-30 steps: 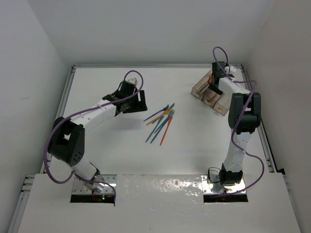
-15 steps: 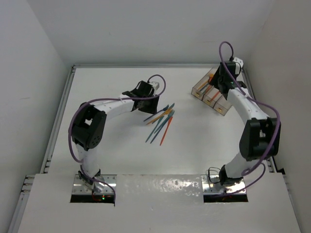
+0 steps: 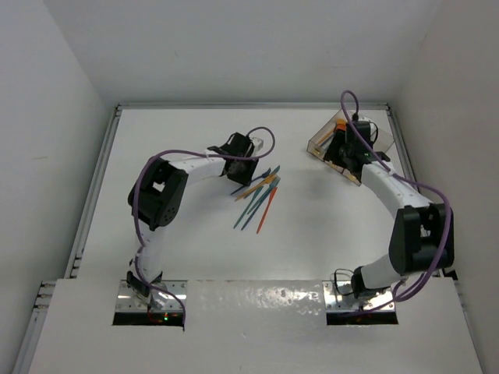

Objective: Sort the eating utensils into containers

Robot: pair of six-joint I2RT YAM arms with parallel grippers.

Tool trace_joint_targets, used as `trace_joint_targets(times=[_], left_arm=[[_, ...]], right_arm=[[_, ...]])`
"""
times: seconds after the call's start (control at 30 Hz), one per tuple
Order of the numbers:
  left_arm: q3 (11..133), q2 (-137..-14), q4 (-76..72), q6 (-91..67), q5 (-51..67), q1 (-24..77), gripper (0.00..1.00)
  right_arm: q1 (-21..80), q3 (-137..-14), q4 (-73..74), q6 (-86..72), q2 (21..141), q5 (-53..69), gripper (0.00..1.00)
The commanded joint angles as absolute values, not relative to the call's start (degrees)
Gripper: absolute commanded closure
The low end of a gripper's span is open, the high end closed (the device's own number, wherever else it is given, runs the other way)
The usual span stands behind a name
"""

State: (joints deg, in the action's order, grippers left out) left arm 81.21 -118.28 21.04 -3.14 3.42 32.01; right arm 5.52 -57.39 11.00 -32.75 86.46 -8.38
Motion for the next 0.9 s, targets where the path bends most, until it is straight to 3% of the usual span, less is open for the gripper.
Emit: trace_joint_targets(times=[0.0, 0.1, 0.17, 0.23, 0.43, 0.57, 0.87], left_arm=[[82.5, -119.4, 21.0, -1.9, 3.3, 33.0, 0.68], [81.8, -120.2, 20.7, -2.4, 1.8, 33.4, 0.78], [81.4, -121.1, 20.5, -3.0, 1.1, 33.5, 0.93], [81.3, -121.6, 20.6, -3.2, 1.1, 33.4, 1.00], [80.6, -119.2, 19.3, -5.3, -2.0, 33.4, 1.00], [79.5, -111.0, 15.9, -8.6, -2.2, 33.2, 1.00], [77.1, -100.4, 9.0, -18.1, 8.1, 33.1, 1.00]], right_arm=[[6.9, -57.7, 7.5, -32.3, 83.5, -6.5, 0.49], [8.1, -57.2, 7.4, -32.2, 83.5, -6.2, 0.49], [9.2, -57.1, 7.4, -32.0, 83.5, -6.2, 0.49], [10.7, -57.1, 7.5, -31.8, 83.6, -6.6, 0.49], [15.2, -58.2, 7.9, -31.8, 84.1, -6.8, 0.48], [17.7, -58.2, 6.4, -35.5, 83.9, -3.6, 0.47], [20.1, -55.2, -4.1, -44.1, 82.5, 2.6, 0.44]])
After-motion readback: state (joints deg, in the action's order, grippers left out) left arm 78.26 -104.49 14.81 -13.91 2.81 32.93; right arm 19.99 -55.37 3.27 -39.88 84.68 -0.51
